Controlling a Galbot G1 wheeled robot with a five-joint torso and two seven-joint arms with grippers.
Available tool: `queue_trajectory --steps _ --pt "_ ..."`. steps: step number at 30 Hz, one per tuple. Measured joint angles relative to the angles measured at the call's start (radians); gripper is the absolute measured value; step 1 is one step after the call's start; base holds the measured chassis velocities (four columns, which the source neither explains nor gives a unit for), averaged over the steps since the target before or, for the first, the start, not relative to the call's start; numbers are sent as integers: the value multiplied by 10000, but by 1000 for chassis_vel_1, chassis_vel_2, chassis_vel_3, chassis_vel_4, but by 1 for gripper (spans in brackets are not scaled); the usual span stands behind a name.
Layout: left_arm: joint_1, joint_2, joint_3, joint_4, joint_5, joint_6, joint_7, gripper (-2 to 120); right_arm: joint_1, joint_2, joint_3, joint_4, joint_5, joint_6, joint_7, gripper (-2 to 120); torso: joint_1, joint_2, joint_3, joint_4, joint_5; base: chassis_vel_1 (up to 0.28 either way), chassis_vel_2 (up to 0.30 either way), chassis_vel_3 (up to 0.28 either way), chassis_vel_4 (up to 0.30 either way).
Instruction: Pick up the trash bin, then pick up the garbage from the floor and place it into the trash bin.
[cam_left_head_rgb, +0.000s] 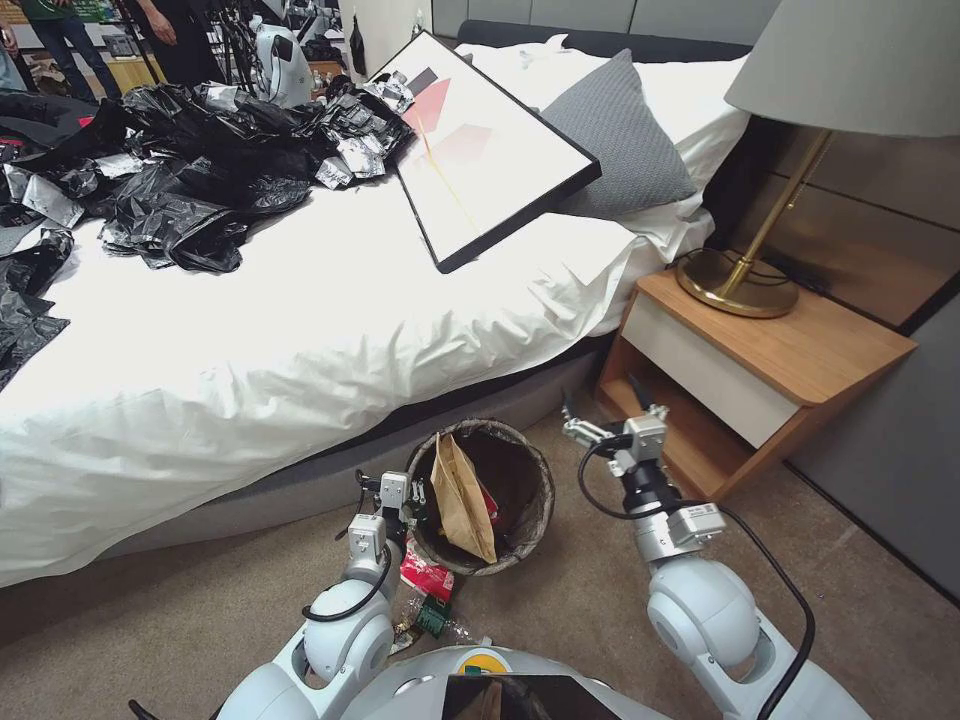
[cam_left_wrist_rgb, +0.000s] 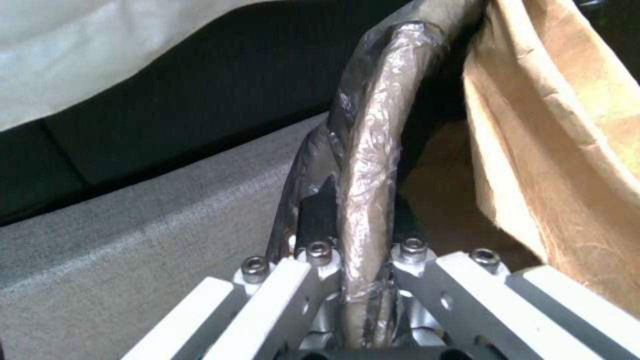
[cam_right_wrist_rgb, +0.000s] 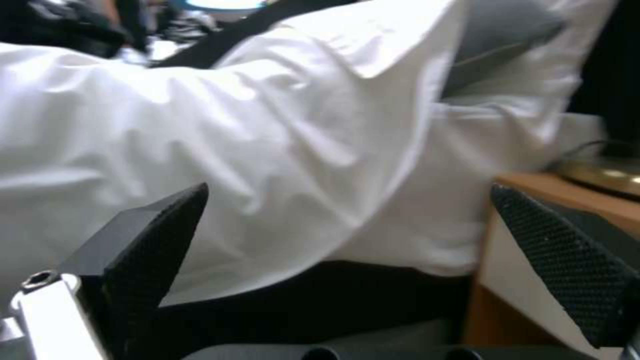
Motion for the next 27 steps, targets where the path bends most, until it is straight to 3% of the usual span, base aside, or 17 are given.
queue_trajectory --steps 11,16,27 --pt "401 33 -99 -298 140 -7 -35 0 -709 1920 621 -706 -905 391 212 100 0 0 0 0 0 0 0 0 0" --pt "617 33 -167 -425 229 -44 -40 0 -1021 2333 670 -877 -1237 671 60 100 0 0 0 1 -1 0 0 0 0" --pt "744 32 -205 -506 208 -107 -62 0 -1104 2377 563 -1185 -1441 815 10 100 0 0 0 0 -1 0 0 0 0"
